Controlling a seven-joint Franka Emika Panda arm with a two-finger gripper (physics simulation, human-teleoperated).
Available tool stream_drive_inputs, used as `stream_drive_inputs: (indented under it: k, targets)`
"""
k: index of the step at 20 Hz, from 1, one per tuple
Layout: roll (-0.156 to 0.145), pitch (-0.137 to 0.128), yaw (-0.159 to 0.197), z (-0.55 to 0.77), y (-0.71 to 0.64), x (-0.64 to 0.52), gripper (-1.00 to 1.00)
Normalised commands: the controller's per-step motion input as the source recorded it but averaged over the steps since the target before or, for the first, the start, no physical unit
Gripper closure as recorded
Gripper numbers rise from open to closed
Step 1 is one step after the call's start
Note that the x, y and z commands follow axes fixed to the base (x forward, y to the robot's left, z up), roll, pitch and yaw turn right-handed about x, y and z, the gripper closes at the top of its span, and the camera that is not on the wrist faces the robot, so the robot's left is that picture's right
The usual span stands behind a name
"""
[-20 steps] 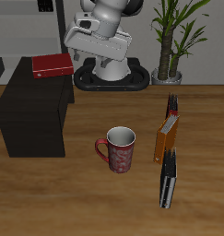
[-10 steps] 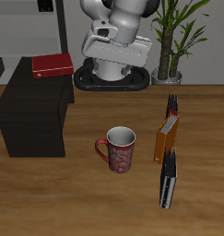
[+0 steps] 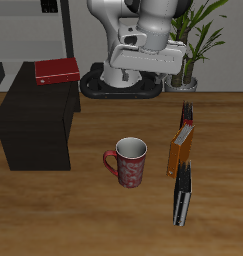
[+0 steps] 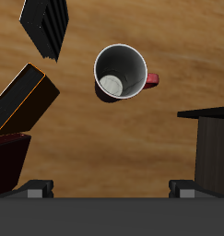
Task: Place the right red book flat on top of the shelf and place the orange book flat on top of the shelf
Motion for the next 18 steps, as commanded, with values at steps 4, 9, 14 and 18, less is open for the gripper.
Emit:
stream_drive_inputs:
  k: [4,9,14,18]
  targets:
    - [0.101,-0.020,0.021,-0.03,0.63,-0.13,-1.00]
    - [0.051,0.010,-0.027,0.02,0.35,0.07,-1.00]
    - [0.085,-0.043,-0.037,0.03,0.22,0.29,-1.00]
    - [-0.015,-0.003,-0.044,-0.07,-0.03,0.20,-1.00]
